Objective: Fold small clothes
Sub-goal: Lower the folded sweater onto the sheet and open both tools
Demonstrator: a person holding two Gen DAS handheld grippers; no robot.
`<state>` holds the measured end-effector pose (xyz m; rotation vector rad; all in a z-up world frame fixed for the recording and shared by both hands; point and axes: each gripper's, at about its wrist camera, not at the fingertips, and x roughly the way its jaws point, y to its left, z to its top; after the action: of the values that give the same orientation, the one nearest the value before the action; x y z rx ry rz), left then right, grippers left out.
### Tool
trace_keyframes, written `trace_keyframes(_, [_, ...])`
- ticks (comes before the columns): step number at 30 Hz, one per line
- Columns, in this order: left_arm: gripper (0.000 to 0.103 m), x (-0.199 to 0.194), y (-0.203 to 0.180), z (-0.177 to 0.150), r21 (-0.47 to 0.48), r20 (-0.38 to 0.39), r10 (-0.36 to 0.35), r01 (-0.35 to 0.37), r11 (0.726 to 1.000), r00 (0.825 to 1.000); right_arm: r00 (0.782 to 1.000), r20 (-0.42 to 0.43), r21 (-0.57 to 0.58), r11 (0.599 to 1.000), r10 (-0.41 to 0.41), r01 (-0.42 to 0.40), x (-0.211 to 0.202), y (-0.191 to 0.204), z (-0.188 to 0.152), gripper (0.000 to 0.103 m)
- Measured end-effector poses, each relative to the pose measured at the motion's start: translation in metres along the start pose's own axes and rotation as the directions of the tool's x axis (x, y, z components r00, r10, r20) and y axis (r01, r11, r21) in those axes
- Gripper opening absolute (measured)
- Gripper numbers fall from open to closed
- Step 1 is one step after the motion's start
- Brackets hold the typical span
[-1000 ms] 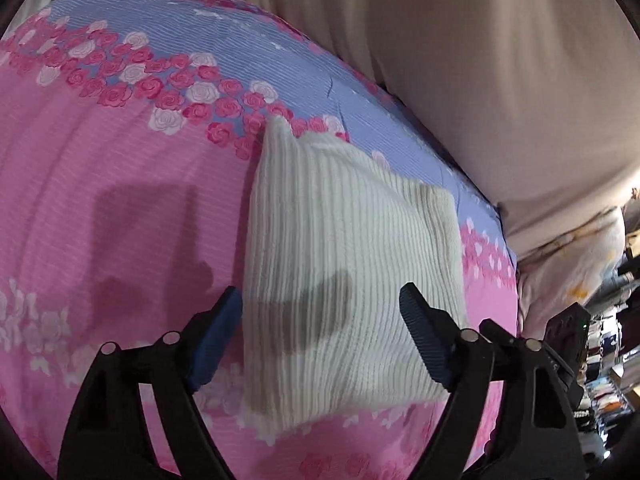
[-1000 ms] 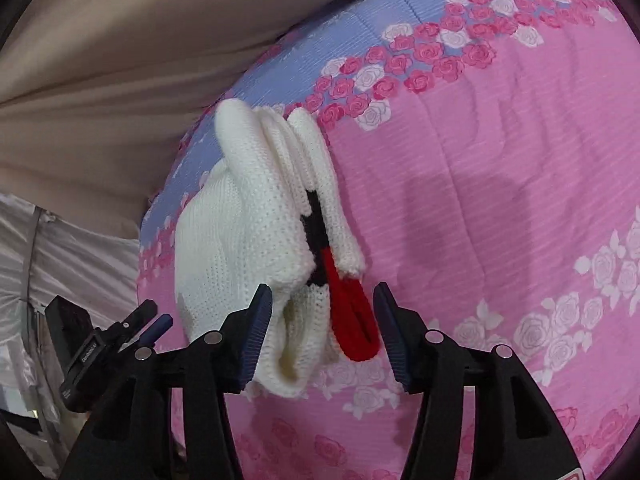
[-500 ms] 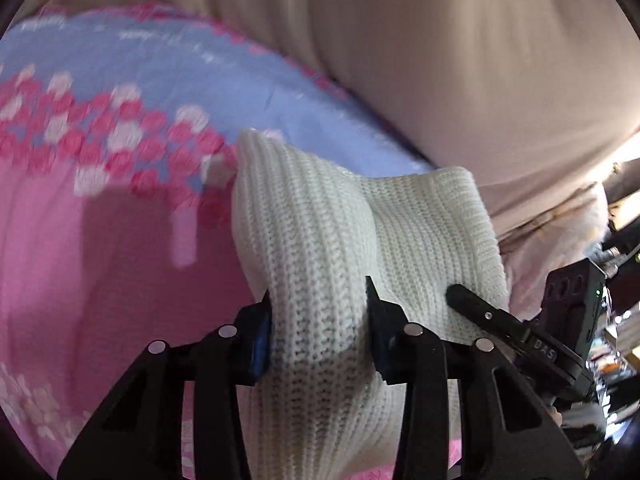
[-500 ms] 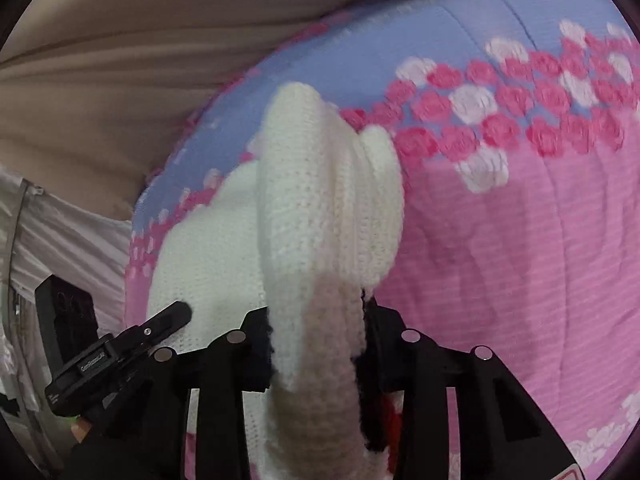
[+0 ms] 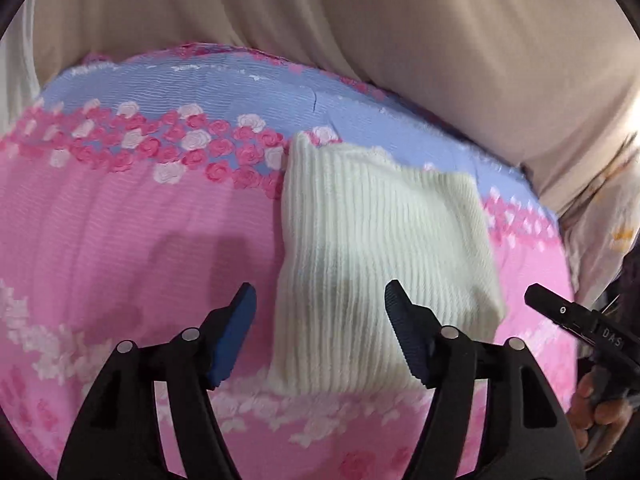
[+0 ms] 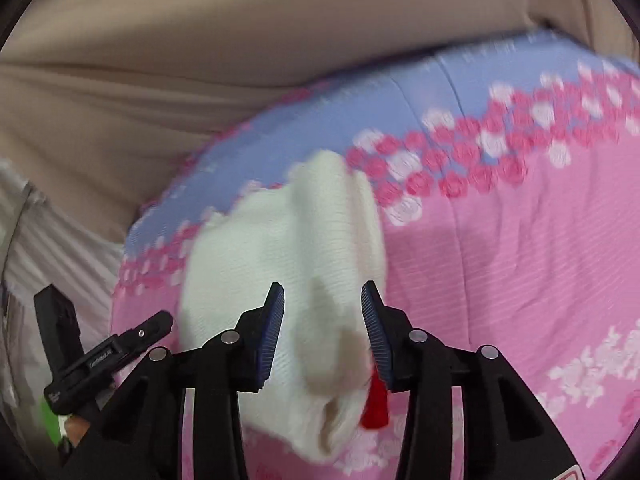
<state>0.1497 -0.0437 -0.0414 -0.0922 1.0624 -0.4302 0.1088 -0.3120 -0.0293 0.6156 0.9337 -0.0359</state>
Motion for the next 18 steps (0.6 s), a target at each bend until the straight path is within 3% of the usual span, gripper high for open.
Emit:
trace_keyframes(2, [0.064,0.01,-0.003,-0.009,0.013,-0.018,0.014,-0.014,1.0,1.0,1.0,-0.027,-0.045,0.999,-0.002,0.001,-0.008,0.013,-0.017,0.035])
trace_keyframes(3, [0.064,0.018,-0.002,-0.013,0.016,-0.033,0.034,-0.033,0.999,0.999,0.999,-0.039,-0.068,0.998,-0.013,0.01,-0.008,0.015,-0.027,0.025])
trace_keyframes(5, [0.061,0.045,-0.002,-0.022,0.052,-0.064,0.15,-0.147,0.988,0.987,0.994,-0.089,-0.122,0.991,-0.059,0.048,0.011,0.015,-0.044,0.004])
trace_keyframes(6, [0.061,0.059,0.0,-0.025,0.054,-0.103,0.179,-0.175,0.983,0.978,0.988,-0.119,-0.133,0.988,-0.094,0.078,0.027,0.009,-0.049,0.0])
trace_keyframes(8, [0.06,0.065,0.016,-0.026,-0.013,-0.141,0.156,-0.159,0.987,0.978,0.978,-0.145,-0.135,0.982,-0.152,0.132,0.055,-0.015,-0.057,0.0])
trace_keyframes(10, [0.06,0.057,0.016,-0.023,-0.014,-0.132,0.163,-0.166,0.986,0.978,0.983,-0.151,-0.089,0.991,-0.107,0.095,0.06,-0.026,-0.054,0.0])
trace_keyframes(15, [0.061,0.061,0.009,-0.025,0.076,-0.13,0.232,-0.224,0.972,0.964,0.988,-0.054,-0.193,0.972,-0.144,0.131,0.015,0.012,-0.055,0.0])
trace_keyframes(18, [0.06,0.049,0.002,-0.025,0.089,-0.119,0.249,-0.24,0.967,0.961,0.958,-0.117,-0.236,0.944,-0.263,0.231,0.05,-0.002,-0.065,0.0])
